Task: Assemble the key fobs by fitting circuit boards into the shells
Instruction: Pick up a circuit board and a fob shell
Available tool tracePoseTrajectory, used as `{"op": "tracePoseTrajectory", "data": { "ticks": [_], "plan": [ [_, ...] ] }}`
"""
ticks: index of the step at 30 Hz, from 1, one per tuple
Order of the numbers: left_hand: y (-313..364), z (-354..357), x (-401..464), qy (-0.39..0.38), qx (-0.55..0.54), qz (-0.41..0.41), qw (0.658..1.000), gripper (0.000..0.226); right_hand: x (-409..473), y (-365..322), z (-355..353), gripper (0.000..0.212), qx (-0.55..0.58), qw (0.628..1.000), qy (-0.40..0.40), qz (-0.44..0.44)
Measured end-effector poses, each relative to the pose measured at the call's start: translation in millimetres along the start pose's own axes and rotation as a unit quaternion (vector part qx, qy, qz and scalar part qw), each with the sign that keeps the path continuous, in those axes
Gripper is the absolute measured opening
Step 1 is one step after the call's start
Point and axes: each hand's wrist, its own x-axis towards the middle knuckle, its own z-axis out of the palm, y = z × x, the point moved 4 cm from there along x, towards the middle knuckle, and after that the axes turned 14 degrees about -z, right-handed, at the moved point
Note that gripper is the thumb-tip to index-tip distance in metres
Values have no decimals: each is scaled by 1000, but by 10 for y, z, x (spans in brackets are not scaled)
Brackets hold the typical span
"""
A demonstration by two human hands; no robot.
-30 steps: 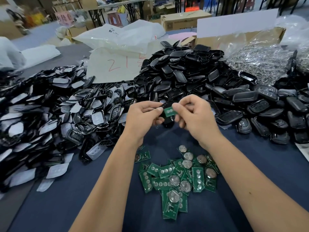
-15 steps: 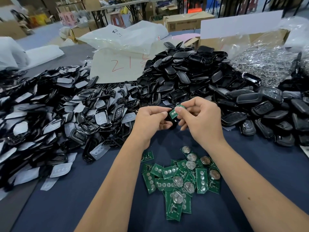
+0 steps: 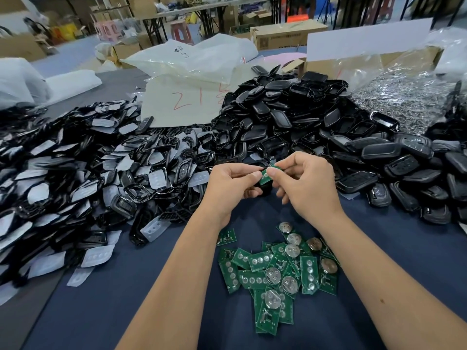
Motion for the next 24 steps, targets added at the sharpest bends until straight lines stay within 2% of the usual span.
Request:
{"op": "tracePoseTrajectory", "data": {
  "ticks": [11, 18, 24],
  "plan": [
    [-12, 3, -5, -1, -1, 12, 1000, 12, 5, 35, -31, 14, 11, 999, -37, 25],
    [-6, -7, 7, 10, 19, 26, 999, 16, -24, -19, -7, 21, -93, 996, -3, 1],
    [-18, -19, 33, 15, 25, 21, 999, 14, -50, -36, 8, 24, -123, 992, 2, -10]
  ]
}}
